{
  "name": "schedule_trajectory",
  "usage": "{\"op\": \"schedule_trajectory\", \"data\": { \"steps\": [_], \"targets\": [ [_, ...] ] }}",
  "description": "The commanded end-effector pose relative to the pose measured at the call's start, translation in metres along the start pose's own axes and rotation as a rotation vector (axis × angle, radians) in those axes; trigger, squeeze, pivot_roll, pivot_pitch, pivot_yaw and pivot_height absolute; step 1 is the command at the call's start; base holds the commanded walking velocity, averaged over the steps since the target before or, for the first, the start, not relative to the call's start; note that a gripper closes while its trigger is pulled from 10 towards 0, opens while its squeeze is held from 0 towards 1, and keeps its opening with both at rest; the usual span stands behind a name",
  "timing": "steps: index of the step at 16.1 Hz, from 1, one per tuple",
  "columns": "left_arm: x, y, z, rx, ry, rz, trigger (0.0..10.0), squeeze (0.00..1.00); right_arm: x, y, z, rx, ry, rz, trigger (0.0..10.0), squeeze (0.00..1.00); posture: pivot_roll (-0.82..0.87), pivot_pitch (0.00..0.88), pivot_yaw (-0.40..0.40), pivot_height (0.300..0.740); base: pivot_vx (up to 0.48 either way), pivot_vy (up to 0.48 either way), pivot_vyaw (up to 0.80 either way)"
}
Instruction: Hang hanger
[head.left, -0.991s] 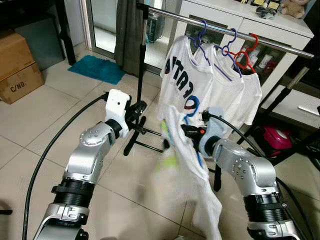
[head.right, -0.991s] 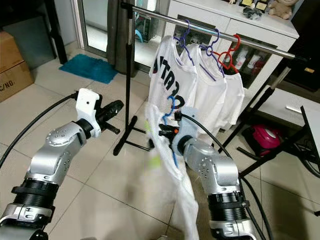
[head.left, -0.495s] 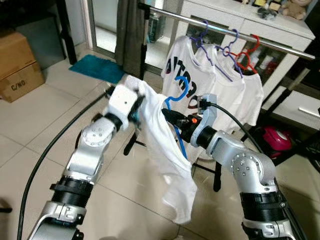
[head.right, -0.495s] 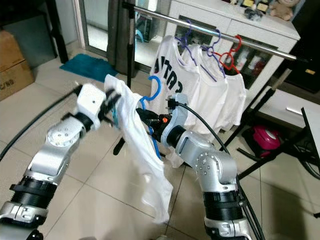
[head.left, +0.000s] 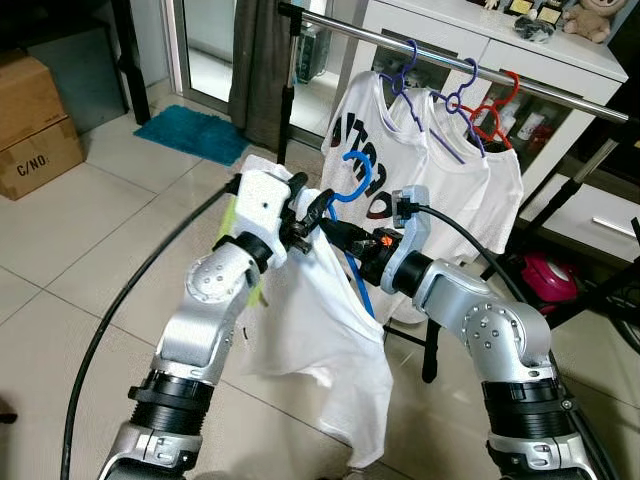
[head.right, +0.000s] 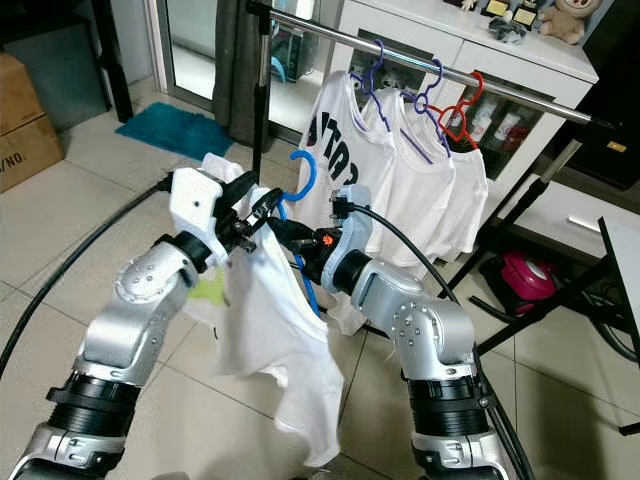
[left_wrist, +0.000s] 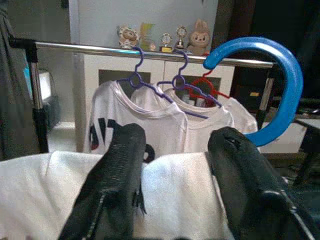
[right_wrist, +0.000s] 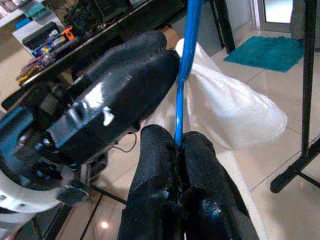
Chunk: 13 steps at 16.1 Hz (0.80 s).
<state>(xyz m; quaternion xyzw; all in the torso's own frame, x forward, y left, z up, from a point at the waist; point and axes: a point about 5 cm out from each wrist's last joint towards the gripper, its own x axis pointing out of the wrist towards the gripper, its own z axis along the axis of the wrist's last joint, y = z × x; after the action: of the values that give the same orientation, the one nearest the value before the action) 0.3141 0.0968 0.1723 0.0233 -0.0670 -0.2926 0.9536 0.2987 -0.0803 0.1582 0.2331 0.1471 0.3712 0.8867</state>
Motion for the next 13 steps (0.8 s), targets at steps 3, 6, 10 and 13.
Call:
{"op": "schedule_trajectory", "data": {
  "steps": [3,6,10,13],
  "targets": [
    [0.002,-0.002,-0.006,0.03,0.092,0.014,10.0,0.0,0.0,0.002,0.01,-0.036,-0.035,0.02,10.0,0.0,0.01,0.0,-0.172,0.74,0.0,0.0,0.0],
    [-0.001,-0.006,-0.015,-0.002,0.158,-0.041,7.5,0.0,-0.001,0.002,0.011,-0.034,-0.039,0.023,10.0,0.0,0.01,0.0,-0.173,0.74,0.0,0.0,0.0],
    [-0.001,-0.014,-0.023,-0.032,0.219,-0.104,0.0,0.0,0.0,0.004,0.013,-0.032,-0.049,0.038,10.0,0.0,0.01,0.0,-0.172,0.74,0.0,0.0,0.0],
    [-0.001,-0.014,-0.025,-0.029,0.244,-0.095,0.0,0.0,-0.001,0.006,0.015,-0.027,-0.056,0.052,10.0,0.0,0.01,0.0,-0.174,0.74,0.0,0.0,0.0]
  ]
}}
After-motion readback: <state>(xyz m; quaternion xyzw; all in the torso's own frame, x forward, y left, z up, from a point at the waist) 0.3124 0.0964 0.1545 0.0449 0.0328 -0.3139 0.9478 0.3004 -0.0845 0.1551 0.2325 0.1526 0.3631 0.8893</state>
